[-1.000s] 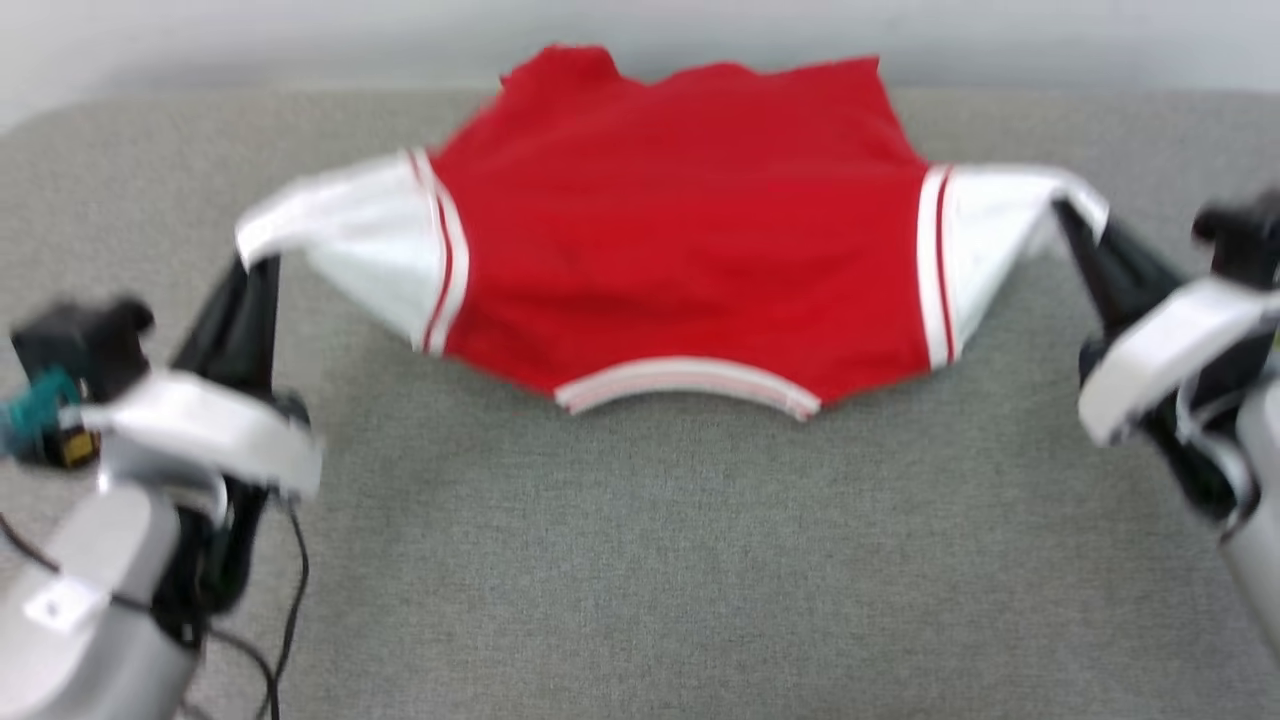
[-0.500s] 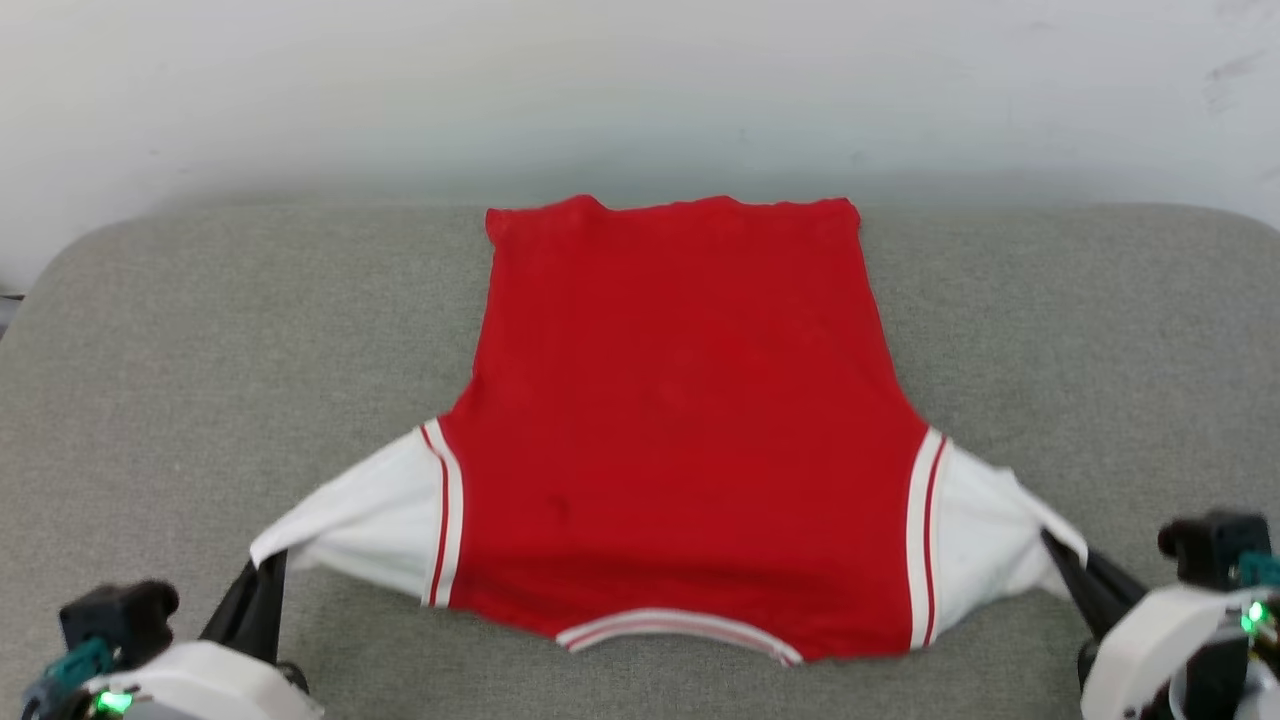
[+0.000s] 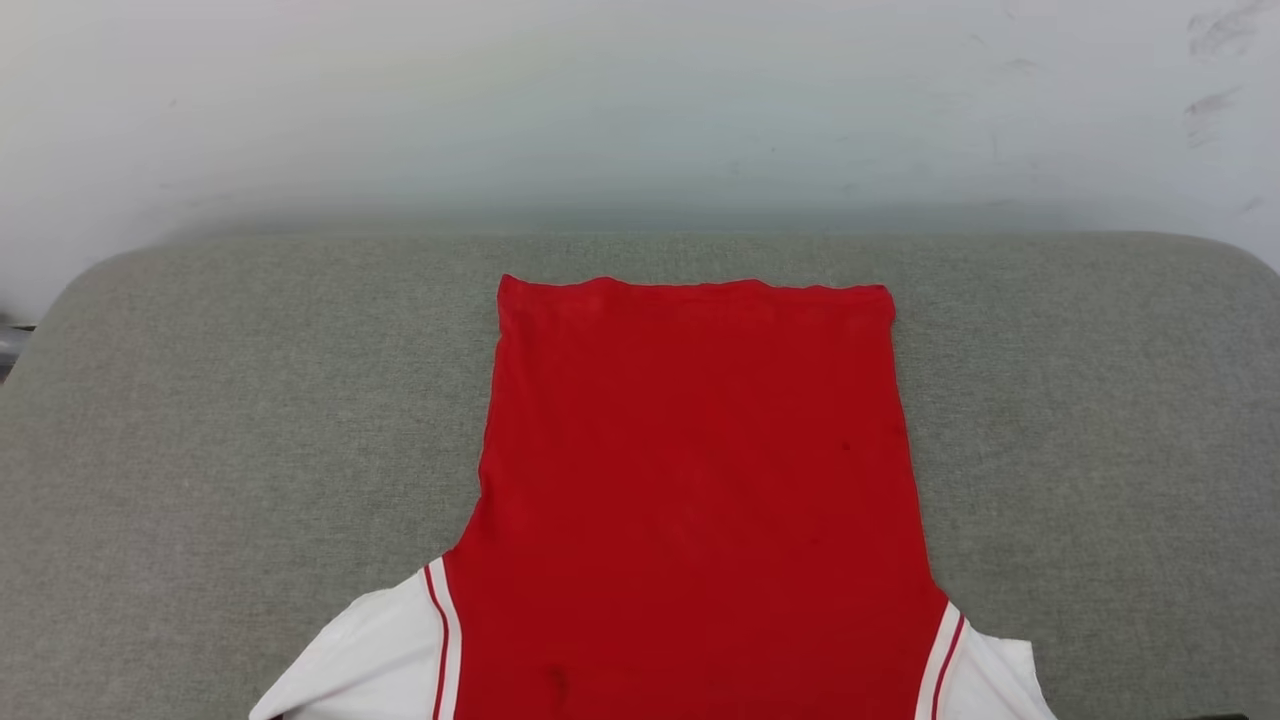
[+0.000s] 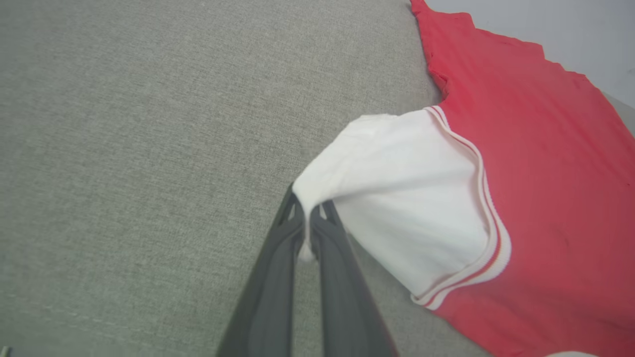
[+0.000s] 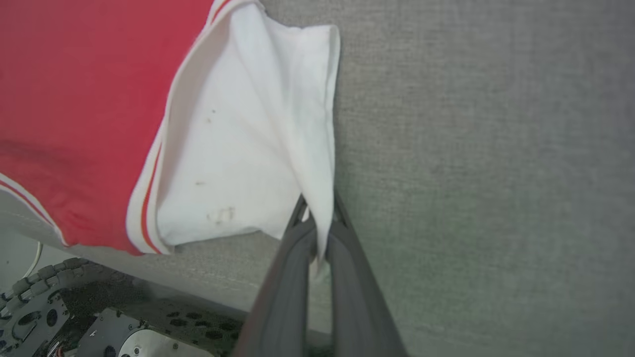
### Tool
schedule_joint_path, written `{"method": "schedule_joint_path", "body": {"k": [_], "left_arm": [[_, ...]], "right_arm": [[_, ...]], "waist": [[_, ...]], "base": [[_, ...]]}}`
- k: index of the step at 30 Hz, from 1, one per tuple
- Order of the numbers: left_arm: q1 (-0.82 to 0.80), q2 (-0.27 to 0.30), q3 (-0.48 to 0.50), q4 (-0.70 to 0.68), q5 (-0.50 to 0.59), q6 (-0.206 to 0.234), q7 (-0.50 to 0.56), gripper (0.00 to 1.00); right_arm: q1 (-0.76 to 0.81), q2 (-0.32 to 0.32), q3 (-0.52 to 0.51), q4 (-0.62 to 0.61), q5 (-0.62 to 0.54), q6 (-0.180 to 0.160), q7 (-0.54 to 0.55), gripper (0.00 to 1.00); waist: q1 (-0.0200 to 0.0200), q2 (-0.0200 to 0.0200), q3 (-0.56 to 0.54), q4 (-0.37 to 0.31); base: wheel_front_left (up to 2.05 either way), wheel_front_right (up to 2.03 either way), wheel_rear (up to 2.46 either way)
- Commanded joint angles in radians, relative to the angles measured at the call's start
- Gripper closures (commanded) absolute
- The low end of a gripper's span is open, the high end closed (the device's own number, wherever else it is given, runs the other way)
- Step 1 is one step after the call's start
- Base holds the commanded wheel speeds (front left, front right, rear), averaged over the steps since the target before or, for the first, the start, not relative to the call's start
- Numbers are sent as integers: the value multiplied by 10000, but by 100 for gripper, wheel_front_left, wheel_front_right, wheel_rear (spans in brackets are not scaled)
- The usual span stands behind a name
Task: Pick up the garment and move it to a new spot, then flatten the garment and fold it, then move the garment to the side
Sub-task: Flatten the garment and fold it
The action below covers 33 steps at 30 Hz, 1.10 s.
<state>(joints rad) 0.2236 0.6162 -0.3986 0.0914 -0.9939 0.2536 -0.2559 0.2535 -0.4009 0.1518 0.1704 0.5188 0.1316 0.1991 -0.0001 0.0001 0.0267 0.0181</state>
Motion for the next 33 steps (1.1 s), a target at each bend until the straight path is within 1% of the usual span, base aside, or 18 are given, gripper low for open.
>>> {"method": "schedule_joint_path", "body": {"k": [1,4,5,6,7,11,15,18,21,26,30,33], "left_arm": [[112,-36,43,30,49,-36,-65,100],[38,-124,-5,71,123,-66,-62,100],[-40,-132,-30,67,150,-88,-60,100],[-130,-146,-45,50,211,-110,-63,100],[-219,-161,-58,24,265,-114,-67,100],[-496,-228,-95,-74,464,-160,-78,100],[-766,-340,-129,-265,719,-151,-88,100],[-986,-419,-163,-433,968,-149,-92,100],[-1321,-508,-177,-609,1280,-146,-100,100],[-1809,-874,-177,-858,1738,-216,-110,100],[-2213,-1210,-186,-941,2037,-440,-111,100],[-2529,-1504,-160,-879,2278,-619,-109,100]], "right_arm": [[80,-55,-119,-5,-30,-19,49,100],[95,75,-265,-79,-85,-19,78,100],[12,145,-312,-139,-96,-19,61,77],[-81,180,-364,-211,-134,-19,49,47],[-198,208,-417,-285,-218,-19,26,0],[-874,185,-538,-700,-491,-16,-135,0],[-1865,-6,-1013,-1352,-581,-14,-303,0],[-2879,-237,-1393,-1827,-611,-14,-143,0],[-4100,-448,-1539,-2045,-695,-14,239,0],[-6295,-884,-1286,-1836,-537,-16,1441,0],[-8017,-1402,-887,-1241,-328,-16,2911,0],[-9070,-1685,-580,-531,-218,-14,4254,0]], "waist": [[1,-1,-8,21],[1,-1,-23,39],[1,-1,-20,42],[1,-1,-11,47],[1,-1,6,49],[1,-1,145,35],[1,-1,437,152],[1,-1,740,334],[1,-1,1111,596],[1,-1,1817,1077],[1,-1,2523,1532],[1,-1,2933,1857]], "base": [[0,0,0],[0,0,0],[0,0,0],[0,0,0],[0,0,0],[0,0,0],[0,0,0],[0,0,0],[0,0,0],[0,0,0],[0,0,0],[0,0,0]]}}
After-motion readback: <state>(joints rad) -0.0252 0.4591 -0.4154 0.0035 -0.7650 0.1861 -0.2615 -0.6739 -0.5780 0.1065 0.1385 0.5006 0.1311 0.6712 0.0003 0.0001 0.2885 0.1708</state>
